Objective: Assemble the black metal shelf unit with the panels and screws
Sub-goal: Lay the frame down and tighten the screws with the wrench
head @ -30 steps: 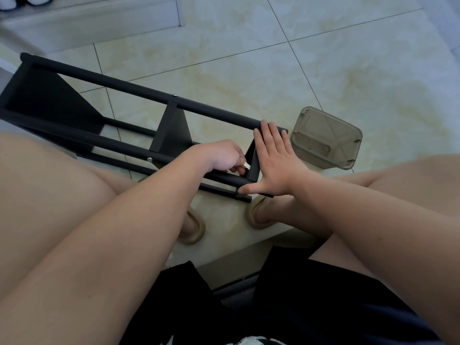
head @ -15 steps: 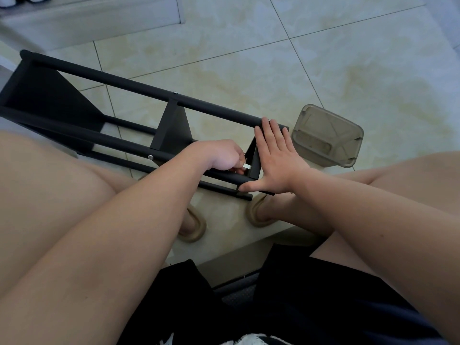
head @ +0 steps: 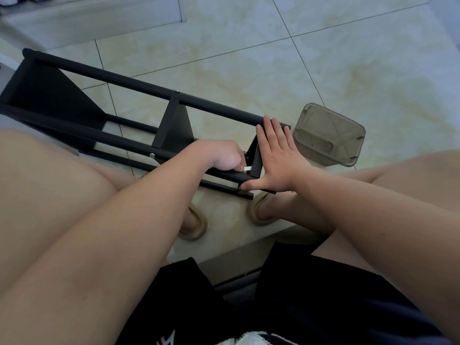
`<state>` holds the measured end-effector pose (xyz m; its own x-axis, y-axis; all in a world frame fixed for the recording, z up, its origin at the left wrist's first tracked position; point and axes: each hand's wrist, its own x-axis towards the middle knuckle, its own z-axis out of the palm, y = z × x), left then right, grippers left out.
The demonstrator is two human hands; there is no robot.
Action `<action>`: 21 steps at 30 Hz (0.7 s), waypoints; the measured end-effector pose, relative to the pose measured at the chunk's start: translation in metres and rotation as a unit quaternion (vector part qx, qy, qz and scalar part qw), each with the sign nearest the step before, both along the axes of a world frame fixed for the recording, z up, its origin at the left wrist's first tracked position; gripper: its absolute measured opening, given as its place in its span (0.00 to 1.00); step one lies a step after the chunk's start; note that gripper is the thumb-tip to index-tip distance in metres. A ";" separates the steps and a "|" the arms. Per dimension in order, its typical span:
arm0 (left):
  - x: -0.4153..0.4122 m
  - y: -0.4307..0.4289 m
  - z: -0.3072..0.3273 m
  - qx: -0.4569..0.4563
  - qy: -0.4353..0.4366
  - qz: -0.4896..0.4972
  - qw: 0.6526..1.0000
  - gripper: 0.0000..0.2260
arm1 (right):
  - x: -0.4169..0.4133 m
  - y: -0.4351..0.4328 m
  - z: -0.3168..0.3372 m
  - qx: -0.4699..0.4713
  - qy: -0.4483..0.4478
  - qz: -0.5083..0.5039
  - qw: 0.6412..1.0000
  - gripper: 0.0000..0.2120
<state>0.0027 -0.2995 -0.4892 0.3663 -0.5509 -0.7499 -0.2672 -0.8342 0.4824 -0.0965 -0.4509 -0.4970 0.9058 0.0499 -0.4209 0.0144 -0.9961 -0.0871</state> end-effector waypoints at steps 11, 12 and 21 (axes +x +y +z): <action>0.002 0.000 0.007 -0.023 -0.066 -0.007 0.998 0.04 | 0.000 0.000 0.001 -0.001 0.001 0.002 1.000 0.71; 0.002 -0.001 0.007 -0.022 -0.070 -0.015 0.997 0.04 | 0.000 0.001 0.001 -0.001 0.001 0.002 1.000 0.71; -0.006 -0.006 -0.010 -0.101 0.057 0.190 0.975 0.08 | 0.000 0.000 0.002 -0.003 0.003 0.003 1.000 0.71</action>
